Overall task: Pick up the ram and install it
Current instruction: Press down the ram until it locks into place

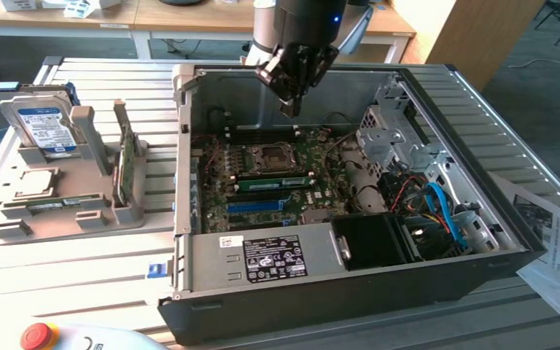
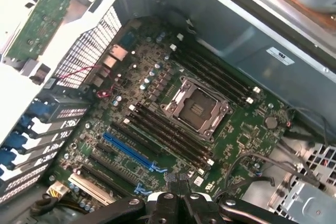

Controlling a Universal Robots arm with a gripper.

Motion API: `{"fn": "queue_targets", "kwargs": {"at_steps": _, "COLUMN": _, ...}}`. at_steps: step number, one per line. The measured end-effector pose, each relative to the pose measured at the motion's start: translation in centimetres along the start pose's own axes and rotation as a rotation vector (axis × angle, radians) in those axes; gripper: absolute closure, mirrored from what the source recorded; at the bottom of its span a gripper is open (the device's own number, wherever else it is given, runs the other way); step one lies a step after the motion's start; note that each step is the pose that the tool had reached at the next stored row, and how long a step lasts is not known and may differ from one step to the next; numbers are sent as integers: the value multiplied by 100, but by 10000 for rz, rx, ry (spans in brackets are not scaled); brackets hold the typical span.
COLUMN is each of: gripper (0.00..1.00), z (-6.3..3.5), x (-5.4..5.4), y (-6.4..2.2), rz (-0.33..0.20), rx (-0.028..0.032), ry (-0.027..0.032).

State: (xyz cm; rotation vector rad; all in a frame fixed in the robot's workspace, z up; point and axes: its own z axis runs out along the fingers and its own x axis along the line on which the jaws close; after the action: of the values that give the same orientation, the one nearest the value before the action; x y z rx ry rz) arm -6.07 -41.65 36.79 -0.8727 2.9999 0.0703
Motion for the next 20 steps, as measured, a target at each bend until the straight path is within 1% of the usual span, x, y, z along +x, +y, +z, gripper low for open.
{"fn": "queue_targets", "kwargs": {"at_steps": 20, "gripper": 90, "z": 1, "x": 0, "y": 0, "rz": 2697, "rx": 145, "ry": -61}}
